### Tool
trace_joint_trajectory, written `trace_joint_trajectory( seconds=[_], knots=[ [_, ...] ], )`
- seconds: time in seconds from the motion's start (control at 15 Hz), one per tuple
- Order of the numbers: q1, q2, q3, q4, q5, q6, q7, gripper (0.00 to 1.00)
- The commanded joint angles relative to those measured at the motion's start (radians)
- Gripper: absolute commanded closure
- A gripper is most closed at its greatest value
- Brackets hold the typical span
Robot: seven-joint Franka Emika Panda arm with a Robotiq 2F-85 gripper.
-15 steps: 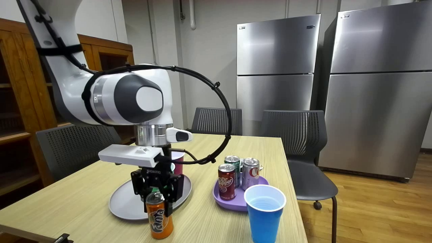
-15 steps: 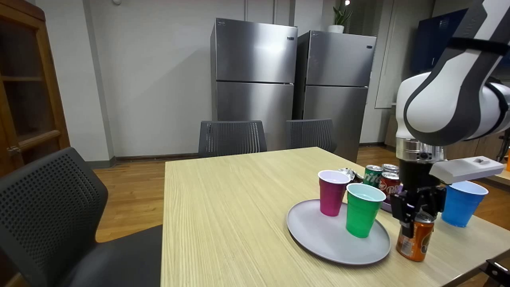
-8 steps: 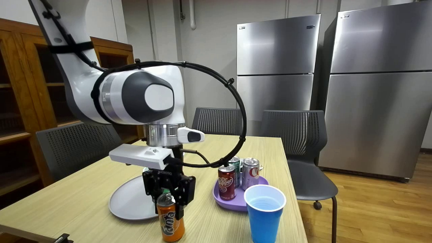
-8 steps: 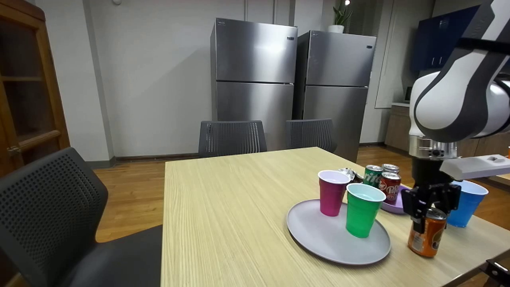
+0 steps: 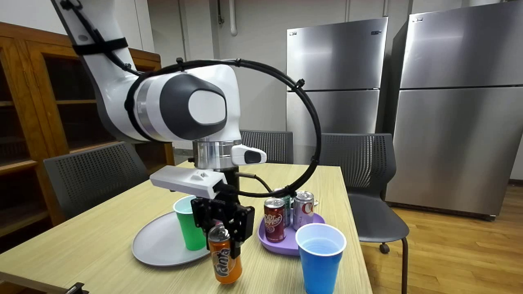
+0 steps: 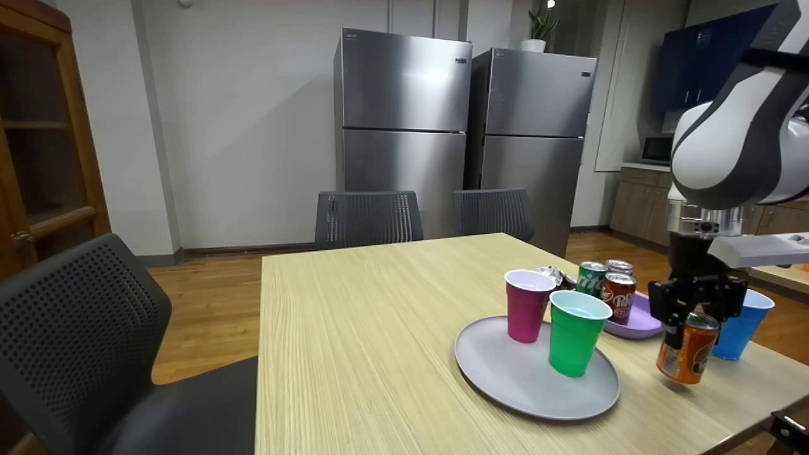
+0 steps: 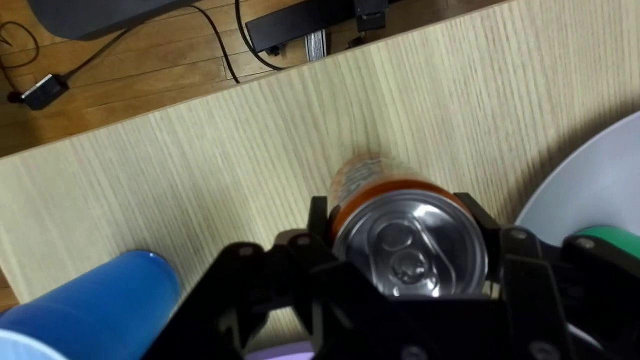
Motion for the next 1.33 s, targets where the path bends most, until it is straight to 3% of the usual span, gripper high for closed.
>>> trace_joint_trajectory(
  seconds=[0.0, 1.27],
  knots=[
    [-0.025, -0.024, 0.001, 0.049, 0.018, -0.059, -0.016, 0.62],
    [-0.069, 0.143, -0.016, 0.358, 0.104, -0.239, -0.002, 0.62]
  ],
)
